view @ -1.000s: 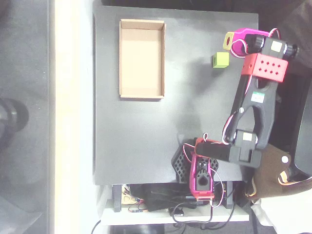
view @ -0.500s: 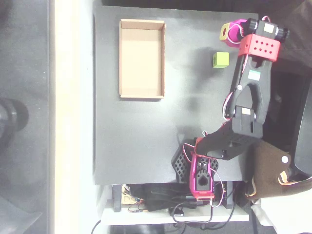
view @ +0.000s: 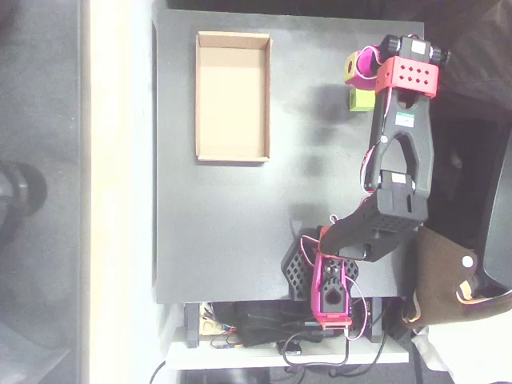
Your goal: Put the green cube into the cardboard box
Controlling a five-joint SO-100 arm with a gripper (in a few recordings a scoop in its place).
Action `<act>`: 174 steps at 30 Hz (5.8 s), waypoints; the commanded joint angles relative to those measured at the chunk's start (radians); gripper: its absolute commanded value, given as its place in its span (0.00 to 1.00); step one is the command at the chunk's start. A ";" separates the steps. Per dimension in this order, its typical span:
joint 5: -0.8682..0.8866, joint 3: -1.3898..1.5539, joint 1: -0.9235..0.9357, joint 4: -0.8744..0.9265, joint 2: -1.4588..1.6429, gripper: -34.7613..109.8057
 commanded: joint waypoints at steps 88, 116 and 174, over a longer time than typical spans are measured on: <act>0.003 0.046 -0.006 0.009 0.474 0.26; 0.003 -0.003 -0.704 0.008 0.661 0.26; 0.003 -0.003 -0.778 0.008 -0.052 0.29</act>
